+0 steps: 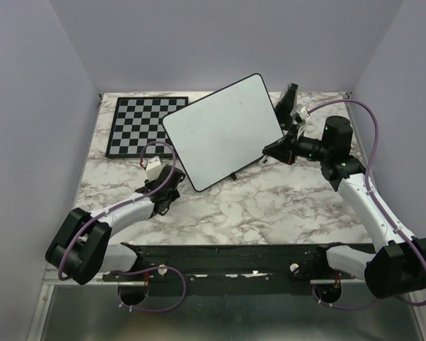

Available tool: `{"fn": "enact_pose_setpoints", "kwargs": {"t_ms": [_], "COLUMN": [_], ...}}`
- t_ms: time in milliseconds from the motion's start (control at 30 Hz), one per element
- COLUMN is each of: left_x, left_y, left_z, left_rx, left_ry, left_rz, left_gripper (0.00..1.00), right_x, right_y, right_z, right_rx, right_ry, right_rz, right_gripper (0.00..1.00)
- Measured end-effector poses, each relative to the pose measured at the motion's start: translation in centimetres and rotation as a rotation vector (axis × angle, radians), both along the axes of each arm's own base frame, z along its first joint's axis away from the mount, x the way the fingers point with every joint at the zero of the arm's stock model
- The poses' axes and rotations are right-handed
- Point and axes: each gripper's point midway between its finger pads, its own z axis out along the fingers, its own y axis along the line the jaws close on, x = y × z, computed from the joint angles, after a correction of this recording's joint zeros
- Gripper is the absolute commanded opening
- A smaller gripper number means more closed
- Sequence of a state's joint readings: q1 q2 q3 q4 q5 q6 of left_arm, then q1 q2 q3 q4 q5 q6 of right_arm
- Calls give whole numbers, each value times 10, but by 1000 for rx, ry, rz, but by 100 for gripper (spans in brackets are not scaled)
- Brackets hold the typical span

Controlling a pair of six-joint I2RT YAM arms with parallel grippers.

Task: Write a sentence on the whiteboard
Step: Place the pen cap at the center of the board, then pick up the whiteboard from the whiteboard stand.

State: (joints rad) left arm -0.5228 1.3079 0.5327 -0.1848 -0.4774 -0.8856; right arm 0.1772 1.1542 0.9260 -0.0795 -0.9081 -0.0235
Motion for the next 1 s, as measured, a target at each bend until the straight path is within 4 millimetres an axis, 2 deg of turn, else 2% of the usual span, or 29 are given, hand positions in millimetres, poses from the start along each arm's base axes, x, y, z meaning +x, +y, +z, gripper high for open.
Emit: {"fn": "enact_pose_setpoints", "kwargs": {"t_ms": [200, 333, 433, 533, 667, 833, 1000], "left_x": [-7, -7, -7, -8, -8, -7, -6], "left_y": [4, 4, 4, 5, 0, -15, -44], "left_z": [9, 24, 42, 61, 85, 118, 150], "left_rx": [-13, -35, -62, -75, -107, -192, -284], "left_ry": [-20, -59, -110, -162, -235, -365, -513], "left_rz": [1, 1, -2, -25, -83, -208, -403], "left_gripper": [54, 63, 77, 97, 99, 99, 99], "right_x": [0, -1, -1, -2, -7, -13, -16], "right_y": [-1, -1, 0, 0, 2, 4, 5], "right_z": [0, -1, -2, -2, -3, -2, -1], "right_rx": [1, 3, 4, 4, 3, 3, 2], "right_ry": [1, 2, 8, 8, 2, -18, -34], "right_rz": [3, 10, 17, 24, 59, 101, 125], "right_gripper": [1, 1, 0, 0, 0, 1, 0]}}
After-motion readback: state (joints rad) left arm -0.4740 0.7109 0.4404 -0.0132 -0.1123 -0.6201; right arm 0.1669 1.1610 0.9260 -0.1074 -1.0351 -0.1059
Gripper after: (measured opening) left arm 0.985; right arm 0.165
